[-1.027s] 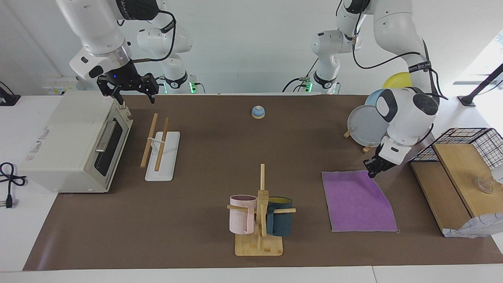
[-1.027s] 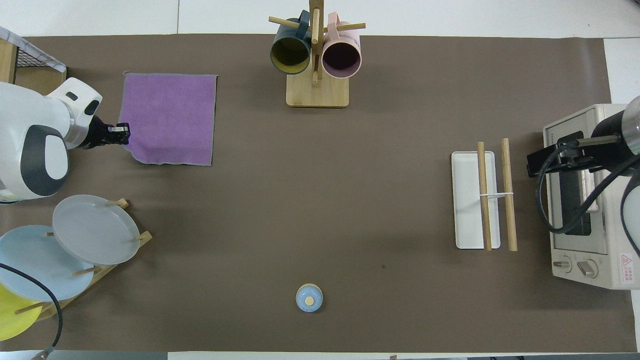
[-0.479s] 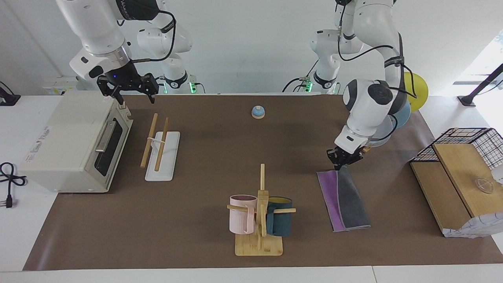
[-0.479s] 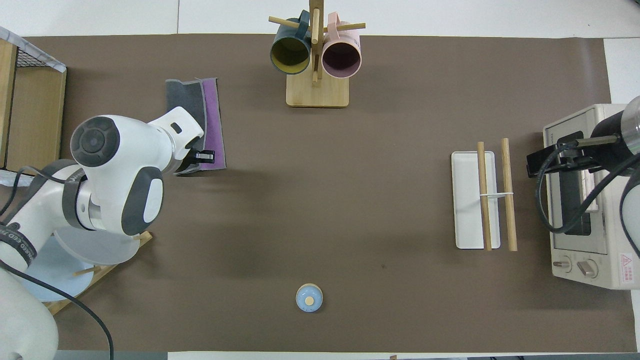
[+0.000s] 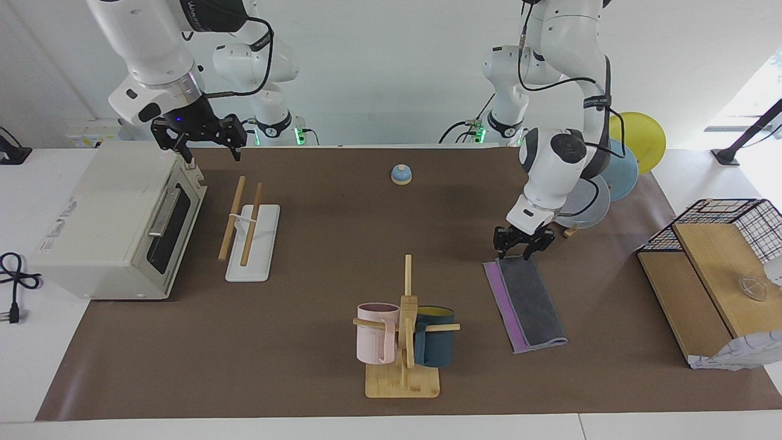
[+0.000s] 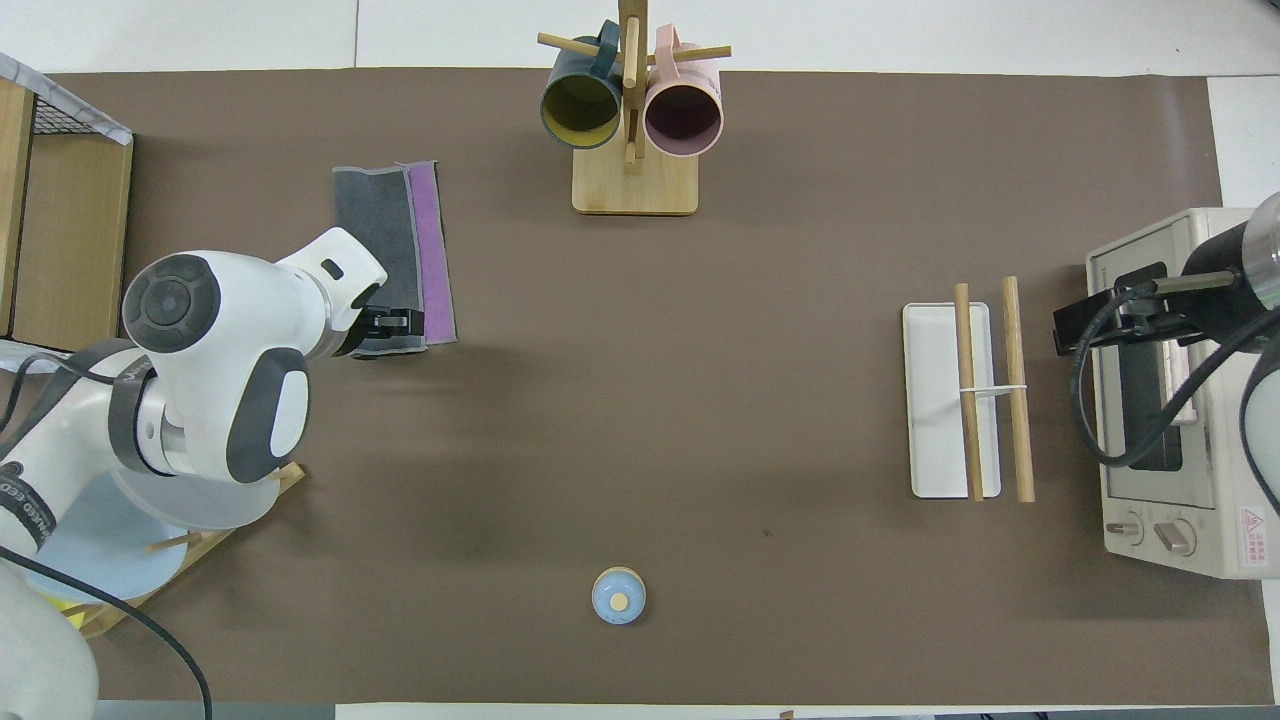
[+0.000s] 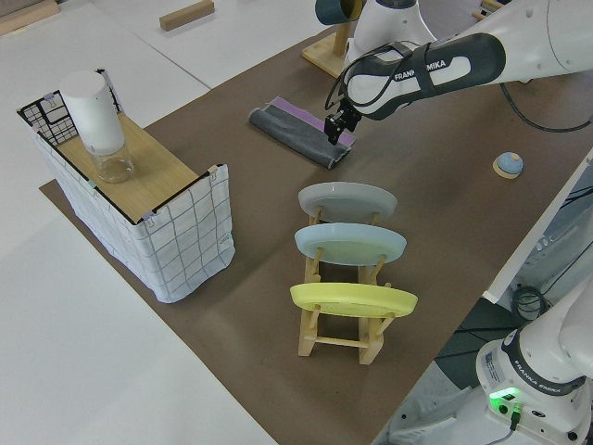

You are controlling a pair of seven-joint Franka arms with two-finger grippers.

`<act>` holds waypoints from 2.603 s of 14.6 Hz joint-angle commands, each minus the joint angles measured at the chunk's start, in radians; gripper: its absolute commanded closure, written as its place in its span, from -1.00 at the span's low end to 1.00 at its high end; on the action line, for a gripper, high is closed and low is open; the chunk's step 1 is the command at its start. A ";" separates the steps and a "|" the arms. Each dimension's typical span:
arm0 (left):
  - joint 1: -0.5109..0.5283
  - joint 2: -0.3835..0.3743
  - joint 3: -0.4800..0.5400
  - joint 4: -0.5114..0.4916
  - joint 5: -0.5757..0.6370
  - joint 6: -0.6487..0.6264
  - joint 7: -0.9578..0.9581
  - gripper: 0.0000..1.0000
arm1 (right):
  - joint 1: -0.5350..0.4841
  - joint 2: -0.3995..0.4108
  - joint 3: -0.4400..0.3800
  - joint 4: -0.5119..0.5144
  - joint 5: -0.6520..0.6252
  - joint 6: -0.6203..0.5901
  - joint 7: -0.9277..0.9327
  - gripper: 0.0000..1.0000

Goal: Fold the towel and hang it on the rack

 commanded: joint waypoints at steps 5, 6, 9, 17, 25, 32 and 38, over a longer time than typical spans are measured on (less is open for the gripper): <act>0.116 0.074 -0.003 0.057 -0.265 0.026 0.189 -0.92 | -0.013 -0.026 0.002 -0.029 0.012 -0.009 -0.031 -1.00; 0.122 0.093 -0.003 0.063 -0.296 0.033 0.220 -0.91 | -0.010 -0.026 0.002 -0.024 0.012 -0.008 -0.031 -1.00; 0.122 0.131 -0.003 0.069 -0.301 0.047 0.228 -0.85 | -0.010 -0.029 0.002 -0.038 0.014 -0.017 -0.032 -1.00; 0.128 0.168 -0.003 0.101 -0.306 0.058 0.266 0.03 | -0.008 -0.069 0.003 -0.111 0.012 0.000 -0.032 -1.00; 0.131 0.168 -0.003 0.095 -0.307 0.054 0.263 1.00 | -0.011 -0.071 0.003 -0.118 0.017 0.015 -0.023 -1.00; 0.133 0.153 0.000 0.293 -0.349 -0.240 0.055 1.00 | -0.022 -0.075 -0.007 -0.136 0.084 0.004 0.044 -1.00; 0.102 0.078 -0.048 0.449 -0.342 -0.498 -0.560 1.00 | -0.066 -0.093 -0.010 -0.170 0.244 -0.026 0.219 -1.00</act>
